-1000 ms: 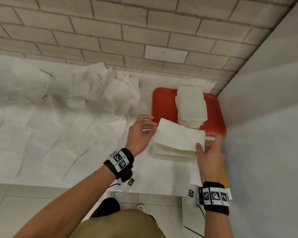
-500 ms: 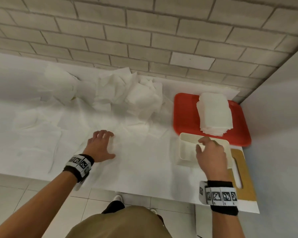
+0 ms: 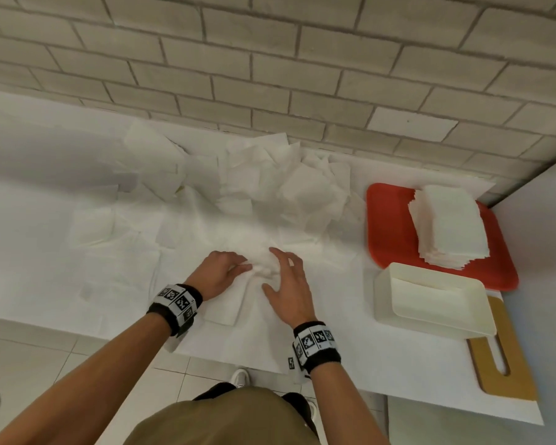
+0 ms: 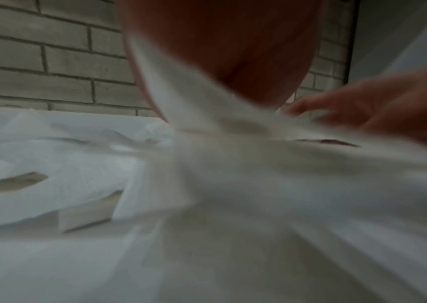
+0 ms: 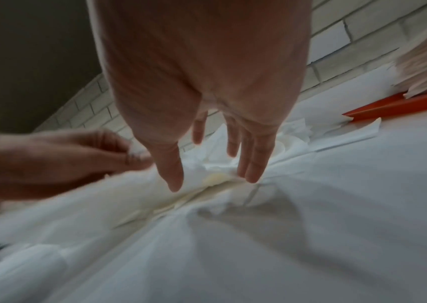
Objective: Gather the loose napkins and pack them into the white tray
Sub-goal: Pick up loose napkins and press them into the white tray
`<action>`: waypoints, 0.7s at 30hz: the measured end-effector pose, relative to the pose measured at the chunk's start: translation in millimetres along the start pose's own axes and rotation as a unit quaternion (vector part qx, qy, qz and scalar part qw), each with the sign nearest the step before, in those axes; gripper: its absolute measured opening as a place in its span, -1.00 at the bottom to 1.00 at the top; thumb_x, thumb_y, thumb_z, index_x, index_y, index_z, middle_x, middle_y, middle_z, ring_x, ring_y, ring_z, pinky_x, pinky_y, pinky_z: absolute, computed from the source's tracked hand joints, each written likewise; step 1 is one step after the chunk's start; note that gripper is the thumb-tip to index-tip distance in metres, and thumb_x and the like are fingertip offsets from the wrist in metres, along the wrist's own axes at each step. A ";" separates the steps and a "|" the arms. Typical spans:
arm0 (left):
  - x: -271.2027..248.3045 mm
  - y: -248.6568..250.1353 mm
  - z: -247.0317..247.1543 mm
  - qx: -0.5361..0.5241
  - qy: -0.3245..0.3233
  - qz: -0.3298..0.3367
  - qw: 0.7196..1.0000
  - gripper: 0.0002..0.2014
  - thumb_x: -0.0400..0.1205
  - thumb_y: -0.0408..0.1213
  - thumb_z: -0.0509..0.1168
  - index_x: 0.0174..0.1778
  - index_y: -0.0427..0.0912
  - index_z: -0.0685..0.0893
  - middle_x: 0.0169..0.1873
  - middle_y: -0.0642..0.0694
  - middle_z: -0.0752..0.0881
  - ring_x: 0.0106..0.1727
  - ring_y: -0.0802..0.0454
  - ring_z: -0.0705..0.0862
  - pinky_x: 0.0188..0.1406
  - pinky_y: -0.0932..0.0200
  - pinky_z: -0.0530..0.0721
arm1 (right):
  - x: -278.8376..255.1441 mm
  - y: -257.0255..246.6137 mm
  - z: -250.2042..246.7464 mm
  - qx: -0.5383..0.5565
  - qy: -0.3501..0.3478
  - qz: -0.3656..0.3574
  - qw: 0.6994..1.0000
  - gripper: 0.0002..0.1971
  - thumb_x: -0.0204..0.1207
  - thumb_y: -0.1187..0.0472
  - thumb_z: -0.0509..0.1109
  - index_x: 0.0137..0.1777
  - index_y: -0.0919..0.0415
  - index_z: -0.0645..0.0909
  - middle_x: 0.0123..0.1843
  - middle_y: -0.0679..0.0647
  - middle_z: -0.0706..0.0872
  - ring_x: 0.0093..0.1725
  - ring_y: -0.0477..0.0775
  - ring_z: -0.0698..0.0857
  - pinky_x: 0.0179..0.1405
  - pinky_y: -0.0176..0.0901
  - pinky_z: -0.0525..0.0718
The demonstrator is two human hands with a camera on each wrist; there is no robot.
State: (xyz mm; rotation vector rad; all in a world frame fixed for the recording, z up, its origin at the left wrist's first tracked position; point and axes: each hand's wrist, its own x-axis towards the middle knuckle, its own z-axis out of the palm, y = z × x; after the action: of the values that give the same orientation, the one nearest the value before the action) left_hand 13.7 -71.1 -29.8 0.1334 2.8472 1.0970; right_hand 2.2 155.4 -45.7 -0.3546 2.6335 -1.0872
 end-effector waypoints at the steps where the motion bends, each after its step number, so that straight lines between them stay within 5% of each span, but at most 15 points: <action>1: 1.6 3.1 -4.7 -0.021 0.003 0.013 1.000 -0.47 0.80 0.25 0.22 0.15 -0.12 0.89 0.02 0.04 0.91 0.03 0.02 0.84 0.16 0.05 0.73 | 5.6 0.8 2.4 -0.014 0.011 -0.001 1.000 -0.17 0.65 0.22 0.57 0.78 -0.37 0.30 0.79 -0.03 0.25 0.57 0.09 0.53 0.46 0.03 0.66; 4: 6.5 21.0 -24.8 -0.067 0.018 0.038 0.997 -0.73 0.87 -0.03 0.29 0.00 0.01 0.85 -0.18 0.13 0.85 -0.13 0.11 0.78 0.03 0.09 0.71 | 22.8 0.9 -5.2 -0.051 0.066 -0.010 0.996 -0.49 0.63 0.26 0.56 0.55 -0.11 0.68 0.67 0.02 0.54 0.49 0.23 0.62 0.47 0.03 0.57; 6: 9.8 39.5 -42.5 -0.119 0.053 0.041 0.991 -0.68 0.86 -0.02 0.30 -0.22 0.05 0.70 -0.39 0.06 0.63 -0.32 0.12 0.56 -0.20 0.12 0.54 | 29.0 -4.7 -25.5 -0.003 0.131 -0.035 0.991 -0.72 0.64 0.18 0.57 0.33 0.07 0.83 0.41 0.02 0.80 0.39 0.25 0.72 0.43 0.05 0.64; 8: 14.4 50.0 -57.5 -0.215 0.098 0.002 0.972 -0.59 0.83 0.04 0.34 -0.26 -0.14 0.63 -0.38 0.02 0.56 -0.31 0.13 0.53 -0.26 0.14 0.47 | 28.0 -21.2 -57.4 0.074 0.172 -0.041 0.981 -0.84 0.65 0.03 0.59 0.15 0.03 0.86 0.12 -0.07 0.90 0.16 0.04 0.81 0.20 -0.10 0.72; 11: 23.6 49.7 -66.0 -0.374 0.122 -0.076 0.916 -0.34 0.74 0.24 0.38 0.02 -0.45 0.65 -0.21 -0.17 0.70 -0.17 -0.07 0.67 -0.13 0.00 0.62 | 23.6 -42.6 -96.9 0.182 0.137 -0.034 0.973 -0.92 0.67 0.01 0.62 0.00 -0.03 0.82 -0.17 -0.10 0.85 -0.17 -0.10 0.79 -0.16 -0.25 0.74; 13: 31.6 43.0 -57.8 -0.430 0.108 -0.108 0.890 -0.30 0.75 0.25 0.37 0.05 -0.50 0.64 -0.13 -0.20 0.71 -0.10 -0.14 0.67 -0.01 -0.10 0.63 | 28.7 -41.6 -104.0 0.240 0.115 0.000 0.964 -0.92 0.66 0.05 0.63 0.05 -0.01 0.82 -0.12 -0.02 0.85 -0.12 0.01 0.83 -0.16 -0.02 0.89; 15: 37.3 30.0 -39.7 -0.482 0.079 -0.182 0.853 -0.36 0.77 0.26 0.33 0.18 -0.38 0.78 0.04 -0.26 0.84 0.05 -0.25 0.78 0.16 -0.12 0.69 | 37.6 -25.8 -95.1 0.246 0.103 0.070 0.961 -0.81 0.63 0.07 0.66 0.16 0.01 0.76 0.01 -0.02 0.85 -0.01 0.04 0.86 -0.14 0.09 0.94; 17: 38.9 2.2 -15.2 -0.497 0.018 -0.300 0.814 -0.18 0.60 0.55 0.26 0.31 -0.17 0.85 0.20 -0.29 0.87 0.23 -0.28 0.79 0.32 -0.14 0.64 | 41.4 0.7 -76.8 0.204 0.085 0.145 0.964 -0.68 0.63 0.09 0.65 0.28 0.02 0.64 0.06 -0.11 0.81 -0.05 0.00 0.88 -0.05 0.13 0.94; 19: 41.5 -36.7 10.5 -0.493 -0.024 -0.339 0.801 0.03 0.37 0.79 0.18 0.37 -0.01 0.84 0.25 -0.26 0.87 0.38 -0.27 0.76 0.56 -0.24 0.53 | 40.4 27.6 -56.6 0.170 0.079 0.200 0.962 -0.68 0.66 0.14 0.62 0.30 0.11 0.61 -0.03 0.00 0.87 -0.24 0.01 0.91 0.06 0.19 0.92; 21: 40.1 -33.8 8.7 -0.467 -0.041 -0.374 0.800 0.12 0.29 0.84 0.18 0.42 -0.02 0.81 0.25 -0.18 0.87 0.41 -0.31 0.74 0.68 -0.38 0.44 | 36.0 46.0 -43.9 0.167 0.111 0.228 0.953 -0.73 0.68 0.16 0.59 0.28 0.14 0.63 0.00 0.15 0.90 -0.31 -0.01 0.91 0.00 0.04 0.92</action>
State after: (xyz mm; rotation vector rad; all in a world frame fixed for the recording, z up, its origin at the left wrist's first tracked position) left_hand -26.8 -85.8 -60.9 -0.8789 1.6310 1.9404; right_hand -51.7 203.9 -54.2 0.4480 2.4534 -1.4277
